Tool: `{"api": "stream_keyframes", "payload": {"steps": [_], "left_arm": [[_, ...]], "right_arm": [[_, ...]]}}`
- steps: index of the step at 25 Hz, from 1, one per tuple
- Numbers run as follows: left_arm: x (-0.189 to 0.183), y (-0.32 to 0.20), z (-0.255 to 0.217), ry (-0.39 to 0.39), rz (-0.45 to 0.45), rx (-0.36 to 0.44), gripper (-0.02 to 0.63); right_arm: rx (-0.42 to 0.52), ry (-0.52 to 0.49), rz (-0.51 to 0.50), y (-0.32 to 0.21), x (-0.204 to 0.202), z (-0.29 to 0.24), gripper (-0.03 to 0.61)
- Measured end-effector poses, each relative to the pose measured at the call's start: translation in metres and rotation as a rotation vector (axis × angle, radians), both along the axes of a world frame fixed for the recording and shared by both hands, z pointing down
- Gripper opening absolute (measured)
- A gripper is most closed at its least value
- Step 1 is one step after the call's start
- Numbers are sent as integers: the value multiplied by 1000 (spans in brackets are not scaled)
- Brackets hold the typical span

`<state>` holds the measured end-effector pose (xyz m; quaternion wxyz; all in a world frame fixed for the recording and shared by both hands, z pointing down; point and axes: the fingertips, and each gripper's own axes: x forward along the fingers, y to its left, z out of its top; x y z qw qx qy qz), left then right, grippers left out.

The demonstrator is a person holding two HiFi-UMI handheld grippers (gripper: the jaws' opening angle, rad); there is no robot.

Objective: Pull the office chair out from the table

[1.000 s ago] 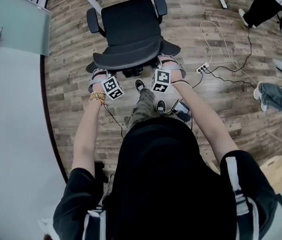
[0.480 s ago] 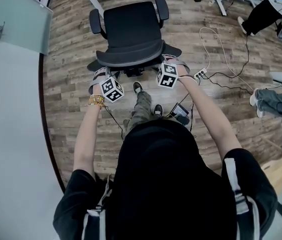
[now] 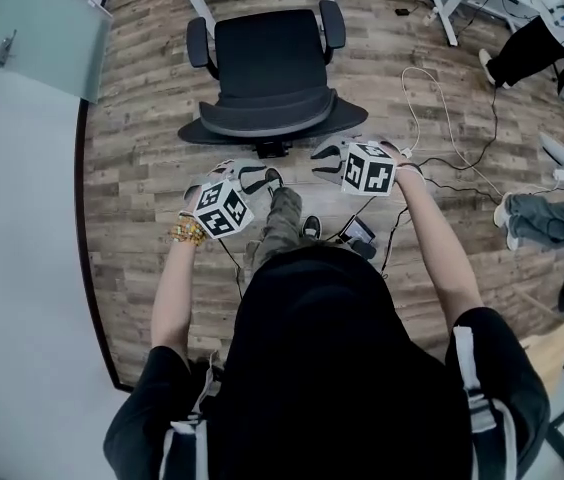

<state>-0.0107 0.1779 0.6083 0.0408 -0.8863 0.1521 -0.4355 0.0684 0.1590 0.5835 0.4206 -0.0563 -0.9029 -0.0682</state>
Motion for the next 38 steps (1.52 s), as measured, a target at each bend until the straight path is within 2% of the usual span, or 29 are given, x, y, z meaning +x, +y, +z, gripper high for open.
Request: {"api": "stream_keyframes", "payload": {"steps": [3,7,10,12,14,16,19,22,26,31,38], "left_arm": [[21,-7,-53,246,-28,13,113],[25,-56,-135,531,-198,199,101],[10,-93,-183,675,-378,376,100],[-2,-112,-206,722,-502,481,98],[-10,-127,-221,747,-609,545,89],[-14,-137,-230,763,-677,582,86],[-16,-144,-234,757,-736,629,83],[-18,-149,-236,753,-791,668,76],[-21,-152,-234,726,-838,702,66],[-23,-159,-231,714,-857,703,58],[-18,-160,-226,697,-866,705,52]], "right_arm": [[-34,-213,53,-3,-19,-58,77],[82,-496,196,-43,-33,-133,71],[209,-676,357,-74,-37,-176,64],[305,-752,474,-93,-38,-194,58],[384,-801,573,-109,-39,-206,54],[429,-851,668,-121,-37,-217,52],[443,-924,807,-134,-31,-225,47],[464,-939,883,-142,-25,-223,43],[472,-929,926,-144,-22,-215,34],[481,-906,947,-152,-21,-206,31],[478,-908,933,-152,-19,-203,26]]}}
